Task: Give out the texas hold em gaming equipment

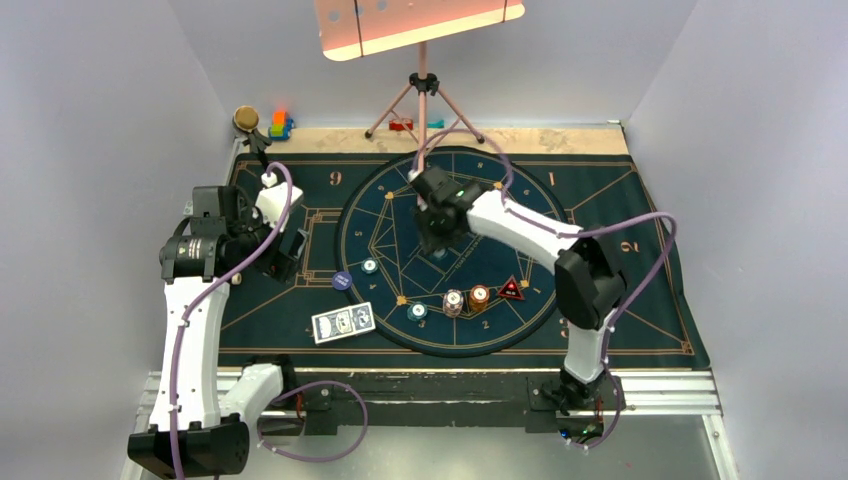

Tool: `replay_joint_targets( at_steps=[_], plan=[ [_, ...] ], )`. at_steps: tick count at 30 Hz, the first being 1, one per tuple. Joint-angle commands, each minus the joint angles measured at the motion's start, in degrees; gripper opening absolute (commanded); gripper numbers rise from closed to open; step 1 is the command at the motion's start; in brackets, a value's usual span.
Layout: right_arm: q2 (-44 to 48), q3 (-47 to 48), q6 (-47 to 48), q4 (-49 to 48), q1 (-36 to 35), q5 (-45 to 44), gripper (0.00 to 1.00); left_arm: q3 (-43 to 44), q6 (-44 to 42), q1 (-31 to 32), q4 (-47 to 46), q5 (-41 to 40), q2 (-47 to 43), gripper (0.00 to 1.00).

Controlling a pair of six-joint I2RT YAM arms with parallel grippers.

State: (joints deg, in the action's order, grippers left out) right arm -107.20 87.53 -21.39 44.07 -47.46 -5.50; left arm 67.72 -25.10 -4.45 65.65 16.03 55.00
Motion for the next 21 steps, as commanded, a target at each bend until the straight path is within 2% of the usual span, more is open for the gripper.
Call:
replay_joint_targets(
  at_steps=[1, 4, 9, 17, 21],
  plan=[
    [-0.85, 6.10, 1.56, -0.78, 10.17, -1.97, 0.41, 1.36, -0.39, -0.27, -0.21, 0.22, -0.20, 1.00],
    [-5.86, 10.21, 1.89, -0.69, 14.98, -2.86, 0.41, 1.27, -0.47, -0.29, -0.33, 0.37, -0.30, 1.00],
    [-14.66, 17.91, 1.78, -0.58, 18.89, -3.09, 0.40, 1.10, -0.74, -0.22, -0.35, 0.23, -0.18, 1.00],
    [-25.34, 27.27, 1.17, 1.01, 20.20, -3.67, 0.39, 1.10, -0.58, -0.29, -0.77, 0.62, 0.32, 1.00],
    [-26.77, 27.92, 0.78, 0.93, 20.39, -4.42, 0.45, 0.93, -0.48, -0.29, -0.88, 0.91, 0.47, 1.00]
  ],
)
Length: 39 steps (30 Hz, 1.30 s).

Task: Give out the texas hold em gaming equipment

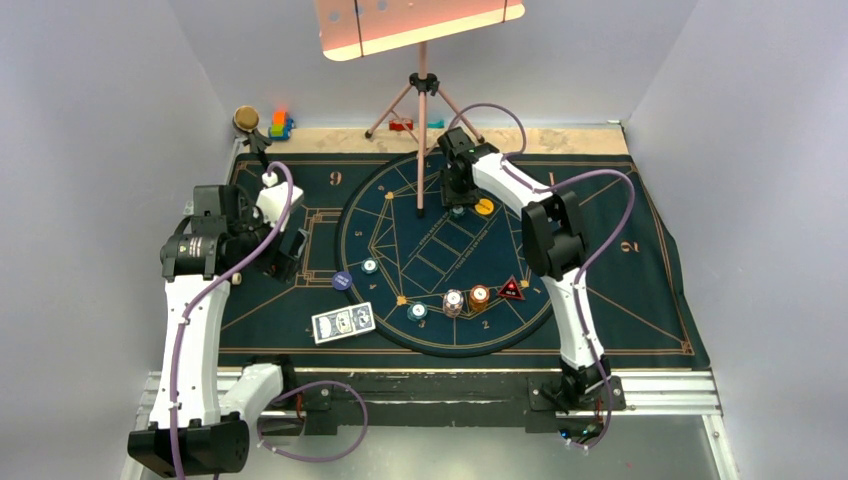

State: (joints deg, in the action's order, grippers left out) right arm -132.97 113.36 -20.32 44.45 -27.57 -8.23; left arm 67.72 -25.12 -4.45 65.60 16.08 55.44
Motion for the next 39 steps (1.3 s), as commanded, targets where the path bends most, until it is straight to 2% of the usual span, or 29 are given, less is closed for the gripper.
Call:
replay_joint_targets(
  at_steps=[1, 5, 7, 16, 24, 32, 39],
  plan=[
    [-1.12, 2.00, -0.33, 0.43, 0.50, -1.59, 0.47, 0.84, -0.40, -0.25, -0.95, 0.84, 0.03, 1.00],
    [-0.27, 0.98, -0.52, -0.23, 0.54, -1.00, 0.69, 0.74, -0.37, -0.28, -0.98, 0.75, 0.09, 1.00],
    [1.04, 0.29, -0.60, -0.49, 0.50, -1.42, 0.74, 0.67, -0.29, -0.25, -1.00, 0.81, -0.01, 1.00],
    [13.16, -3.79, 0.07, -0.12, -3.38, -2.65, 0.81, 1.06, -0.42, -0.25, -0.19, 1.53, -0.46, 1.00],
    [25.68, -19.02, -1.24, -2.73, -16.91, -0.04, 0.87, 1.02, -0.27, -0.24, -0.25, 1.78, -0.42, 1.00],
    [24.88, -27.56, -3.12, -3.54, -31.25, 2.80, 0.89, 0.67, -0.53, -0.22, -0.06, 1.13, -1.08, 1.00],
    [23.89, -31.90, -5.03, -4.46, -33.07, 1.26, 0.95, 0.64, -0.85, -0.24, 0.14, 0.66, -1.49, 1.00]
  ],
)
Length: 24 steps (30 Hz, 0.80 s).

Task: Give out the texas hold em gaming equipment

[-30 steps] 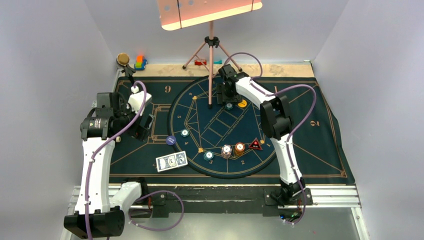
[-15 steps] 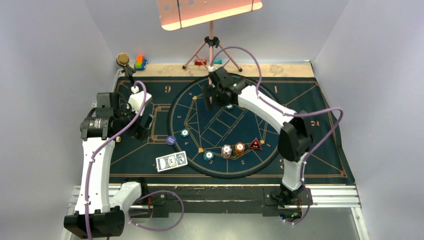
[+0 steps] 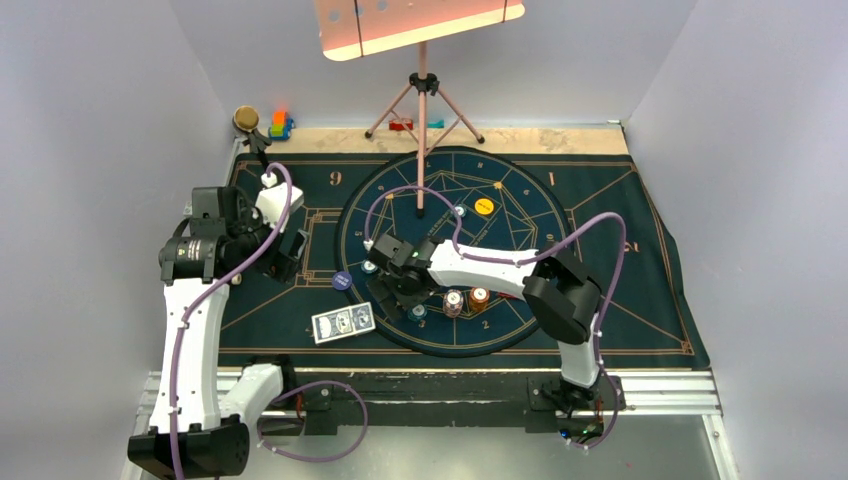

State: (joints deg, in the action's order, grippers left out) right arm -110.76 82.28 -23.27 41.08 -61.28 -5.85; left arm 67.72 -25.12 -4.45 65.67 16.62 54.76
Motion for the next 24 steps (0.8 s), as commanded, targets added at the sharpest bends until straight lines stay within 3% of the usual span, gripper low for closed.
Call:
replay_joint_targets(
  at_steps=[1, 6, 14, 24],
  plan=[
    [1.49, -1.19, -2.09, -1.24, 0.63, -1.18, 0.96, 0.68, -0.89, -0.21, 0.10, 0.02, -0.87, 1.00],
    [0.28, -3.31, -2.28, -2.60, 0.63, 0.65, 0.95, 1.00, -0.80, -0.25, 0.24, 0.01, -0.71, 1.00],
    [-0.57, -5.64, -1.37, -3.46, 0.59, 3.72, 0.80, 1.00, -0.99, -0.27, -0.03, -0.39, -0.49, 1.00],
    [-0.95, -3.84, -1.04, -1.56, 0.63, 2.86, 0.40, 0.26, -0.88, -0.29, -0.45, -0.37, -0.68, 1.00]
  ],
)
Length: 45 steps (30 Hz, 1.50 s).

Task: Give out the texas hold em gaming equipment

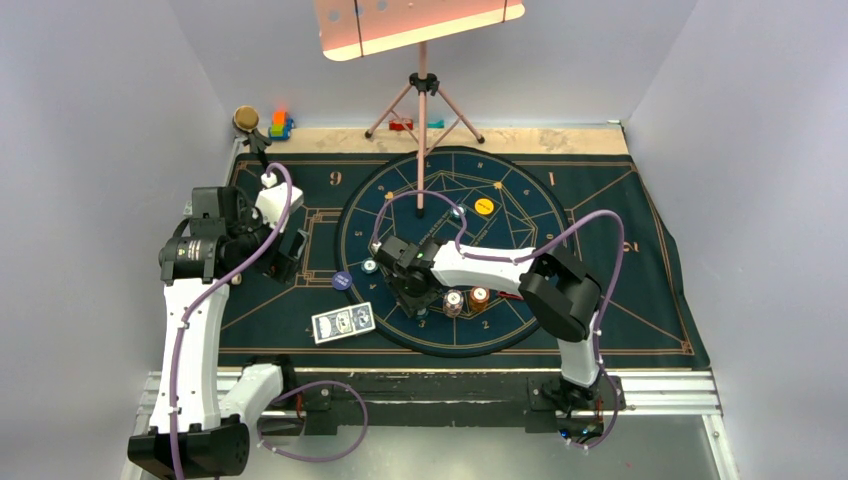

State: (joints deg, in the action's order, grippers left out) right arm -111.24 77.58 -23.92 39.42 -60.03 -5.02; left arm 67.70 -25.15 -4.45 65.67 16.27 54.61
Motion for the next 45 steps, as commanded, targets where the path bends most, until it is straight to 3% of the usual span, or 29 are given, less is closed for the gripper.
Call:
replay_joint_targets(
  at_steps=[1, 14, 18, 26, 34, 36, 42, 45],
  plan=[
    [-0.42, 1.15, -0.42, 0.31, -0.61, 1.98, 0.38, 0.20, -0.87, -0.22, -0.50, -0.17, -0.62, 1.00],
    [4.11, 9.86, 0.87, 6.85, -0.49, -0.21, 0.28, -0.20, -1.06, -0.29, -0.40, -0.28, -1.11, 1.00],
    [6.57, 11.43, 1.23, 8.95, 4.46, -3.02, 0.24, -0.03, -1.36, -0.21, -0.33, -0.32, -1.23, 1.00],
    [15.99, -1.28, -2.83, 2.32, 26.86, -5.88, 0.19, -0.11, -1.72, -0.28, -0.21, -0.32, -1.35, 1.00],
    [23.18, -18.30, -9.42, -5.21, 42.67, -8.02, 0.18, -0.73, -2.21, -0.22, -0.49, -0.15, -0.78, 1.00],
    [24.35, -21.35, -10.31, -7.32, 44.28, -7.85, 0.24, -0.67, -1.98, -0.26, -0.67, 0.13, -0.67, 1.00],
    [21.34, -23.90, -11.72, -8.42, 46.89, -8.93, 0.20, -0.54, -1.57, -0.22, -0.48, 0.84, -0.29, 1.00],
    [20.96, -24.55, -11.93, -9.09, 47.71, -9.74, 0.23, -0.87, -1.74, -0.28, -0.42, 0.74, -0.59, 1.00]
  ],
)
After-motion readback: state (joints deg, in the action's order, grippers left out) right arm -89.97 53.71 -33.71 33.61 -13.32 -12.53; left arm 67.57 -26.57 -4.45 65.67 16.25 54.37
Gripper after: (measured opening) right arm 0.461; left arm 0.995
